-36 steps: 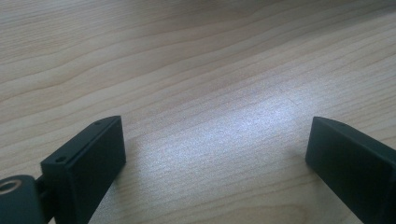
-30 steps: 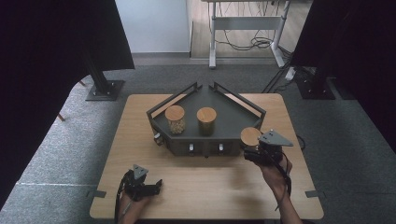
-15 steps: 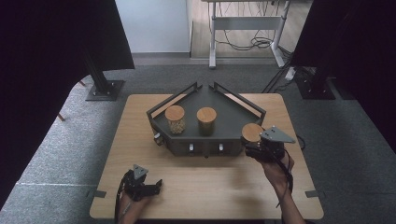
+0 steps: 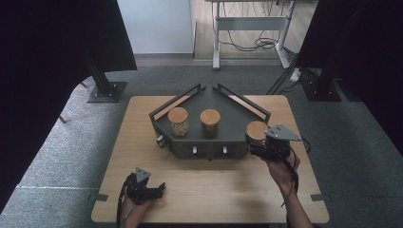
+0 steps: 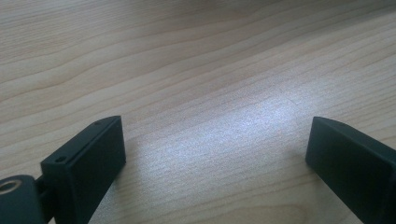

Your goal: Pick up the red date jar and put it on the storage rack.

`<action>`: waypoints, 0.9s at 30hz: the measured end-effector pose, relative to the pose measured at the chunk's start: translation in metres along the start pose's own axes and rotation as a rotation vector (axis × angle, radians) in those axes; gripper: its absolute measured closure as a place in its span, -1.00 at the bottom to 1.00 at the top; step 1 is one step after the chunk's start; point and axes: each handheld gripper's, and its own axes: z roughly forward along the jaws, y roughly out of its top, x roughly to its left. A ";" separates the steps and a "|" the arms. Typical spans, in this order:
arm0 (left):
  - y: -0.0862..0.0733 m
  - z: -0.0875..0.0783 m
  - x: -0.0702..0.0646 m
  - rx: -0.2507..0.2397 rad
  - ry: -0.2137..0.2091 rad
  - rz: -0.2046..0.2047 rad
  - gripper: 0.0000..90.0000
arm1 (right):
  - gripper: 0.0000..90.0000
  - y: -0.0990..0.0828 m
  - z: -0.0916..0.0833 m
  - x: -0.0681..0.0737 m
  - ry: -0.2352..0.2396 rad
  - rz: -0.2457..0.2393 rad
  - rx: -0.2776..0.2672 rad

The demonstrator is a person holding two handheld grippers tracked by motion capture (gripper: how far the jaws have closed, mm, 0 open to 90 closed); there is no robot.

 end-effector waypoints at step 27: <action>0.000 0.000 0.000 0.000 -0.001 0.001 -0.90 | -0.45 0.019 0.026 -0.003 -0.006 0.009 -0.008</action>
